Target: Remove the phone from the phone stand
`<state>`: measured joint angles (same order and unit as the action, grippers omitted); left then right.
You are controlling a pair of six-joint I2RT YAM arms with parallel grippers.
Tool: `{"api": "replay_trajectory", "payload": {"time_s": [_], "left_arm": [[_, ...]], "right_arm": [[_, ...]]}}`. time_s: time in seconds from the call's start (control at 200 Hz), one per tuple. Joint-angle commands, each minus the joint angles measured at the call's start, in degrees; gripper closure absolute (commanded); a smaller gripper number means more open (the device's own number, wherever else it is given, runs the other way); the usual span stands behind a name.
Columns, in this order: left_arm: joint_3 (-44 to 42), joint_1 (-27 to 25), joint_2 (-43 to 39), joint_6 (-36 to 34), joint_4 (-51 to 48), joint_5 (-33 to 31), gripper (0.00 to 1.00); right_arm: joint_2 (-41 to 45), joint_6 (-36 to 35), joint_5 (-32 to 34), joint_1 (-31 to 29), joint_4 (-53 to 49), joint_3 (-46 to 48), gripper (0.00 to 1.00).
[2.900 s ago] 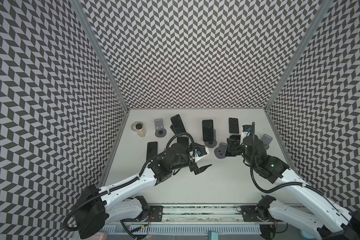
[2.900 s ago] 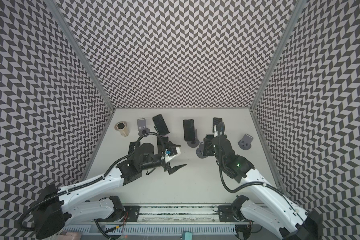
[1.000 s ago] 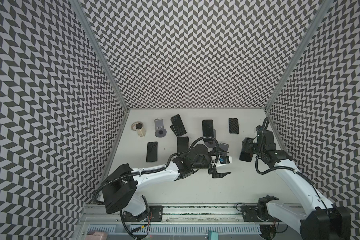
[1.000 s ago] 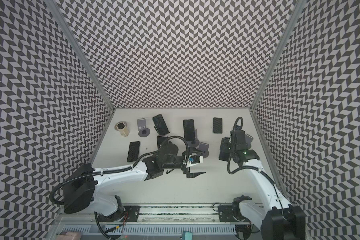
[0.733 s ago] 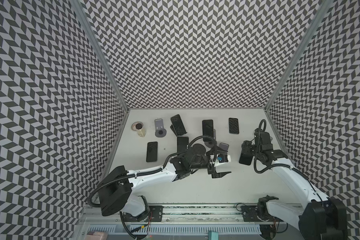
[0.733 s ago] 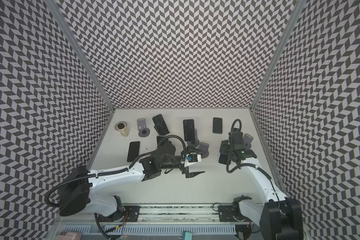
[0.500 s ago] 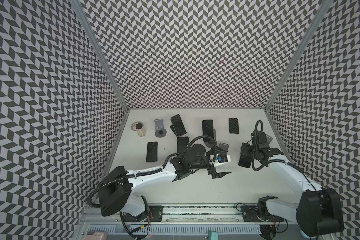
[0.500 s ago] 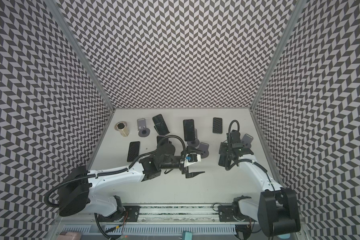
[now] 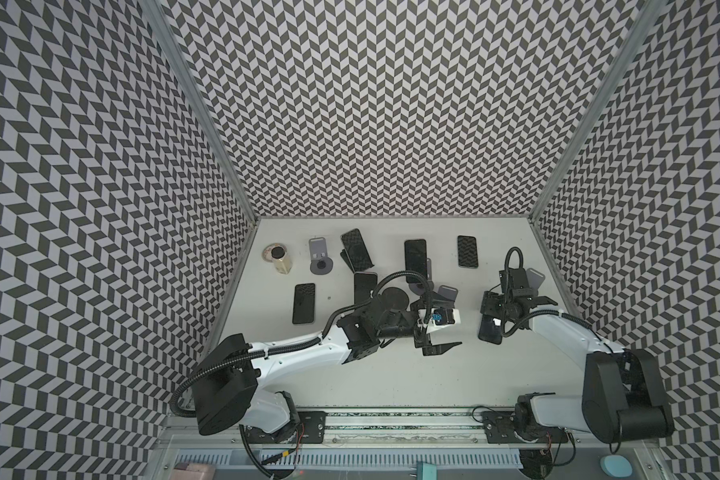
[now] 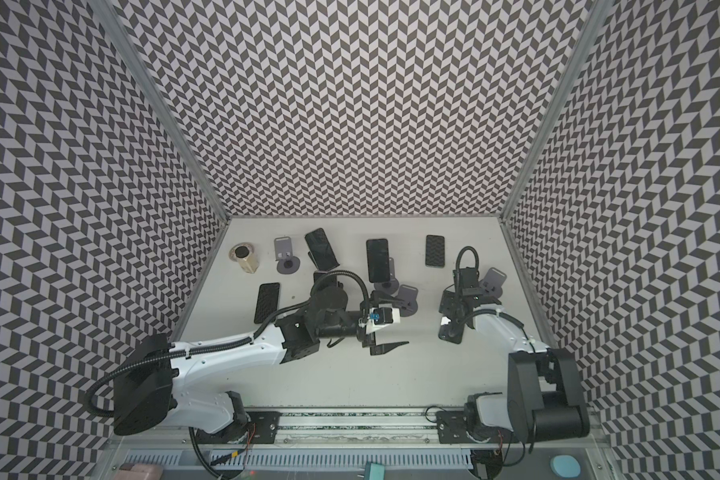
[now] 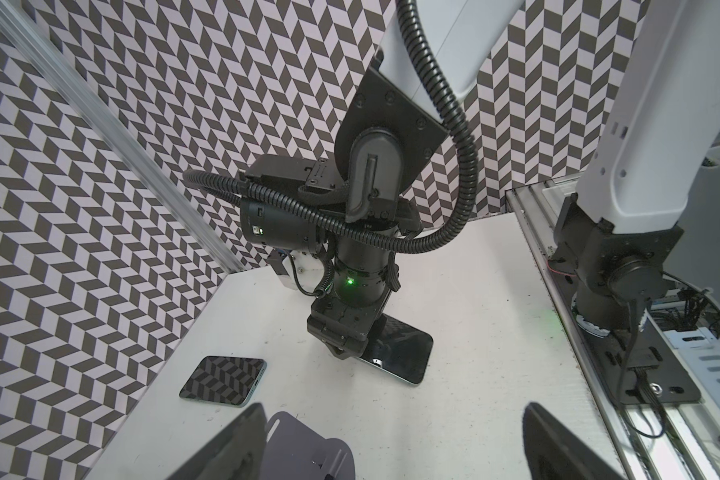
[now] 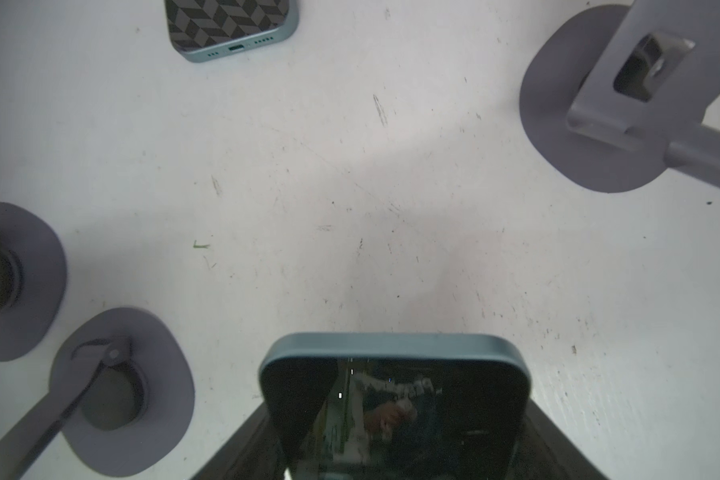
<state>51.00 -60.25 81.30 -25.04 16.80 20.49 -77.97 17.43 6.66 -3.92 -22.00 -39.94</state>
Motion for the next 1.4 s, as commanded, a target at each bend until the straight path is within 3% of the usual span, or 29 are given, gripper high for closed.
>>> {"api": "replay_trajectory", "payload": {"time_s": [0.0,0.295,0.696,0.971,1.392], "left_arm": [[-0.4,-0.4,-1.1,-1.7,-0.5,-0.7,0.04],[-0.4,-0.5,-0.7,-1.9,-0.7,-0.8,0.04],[-0.4,-0.7,-0.9,-2.1,-0.9,-0.7,0.04],[-0.5,-0.7,-0.8,-1.9,-0.9,-0.5,0.04],[-0.6,-0.7,-1.4,-2.5,-0.9,-1.2,0.04]], "right_arm": [[-2.4,-1.9,-2.1,1.5,2.4,-1.2,1.00],[-10.7,-4.6,-2.2,3.1,-0.3,-5.9,1.00],[-13.6,-4.8,-1.0,3.5,0.7,-7.2,1.00],[-15.2,-2.5,-3.8,3.6,2.0,-8.6,1.00],[-20.6,-4.6,0.0,3.6,0.0,-16.3,1.00]]}}
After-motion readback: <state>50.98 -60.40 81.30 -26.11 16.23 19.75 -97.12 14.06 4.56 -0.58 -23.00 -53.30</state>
